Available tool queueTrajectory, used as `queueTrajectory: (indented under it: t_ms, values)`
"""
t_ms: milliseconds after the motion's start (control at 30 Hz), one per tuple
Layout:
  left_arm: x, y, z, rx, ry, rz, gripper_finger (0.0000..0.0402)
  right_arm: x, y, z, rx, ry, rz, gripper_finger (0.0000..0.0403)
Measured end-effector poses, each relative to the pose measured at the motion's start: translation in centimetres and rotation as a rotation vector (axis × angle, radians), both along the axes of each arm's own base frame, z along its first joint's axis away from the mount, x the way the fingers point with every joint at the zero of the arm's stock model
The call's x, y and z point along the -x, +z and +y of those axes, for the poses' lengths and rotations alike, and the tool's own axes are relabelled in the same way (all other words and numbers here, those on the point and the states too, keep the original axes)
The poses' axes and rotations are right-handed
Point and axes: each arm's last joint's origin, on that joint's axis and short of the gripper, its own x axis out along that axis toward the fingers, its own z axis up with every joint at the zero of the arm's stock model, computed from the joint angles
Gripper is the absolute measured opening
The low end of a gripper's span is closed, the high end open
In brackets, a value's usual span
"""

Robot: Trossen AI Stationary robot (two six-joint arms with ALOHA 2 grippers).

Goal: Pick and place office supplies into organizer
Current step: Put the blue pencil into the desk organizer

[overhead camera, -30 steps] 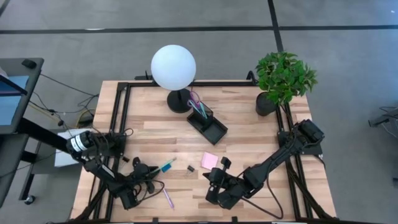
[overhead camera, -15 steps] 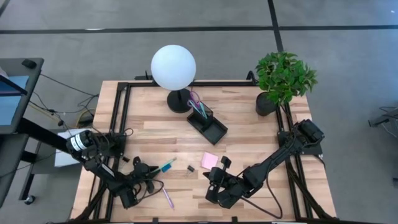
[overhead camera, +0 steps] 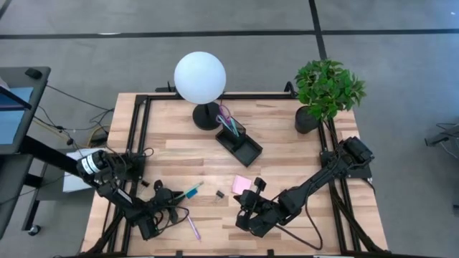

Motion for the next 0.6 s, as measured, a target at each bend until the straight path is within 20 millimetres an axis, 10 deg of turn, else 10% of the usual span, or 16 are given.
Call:
queueTrajectory:
  t_ms: [600]
  values:
    - [0.0,0.0,0.0,-0.015,-0.009,0.000,0.0086,-1.8,-6.4,1.0,-0.079,-0.076,0.013,0.0000]
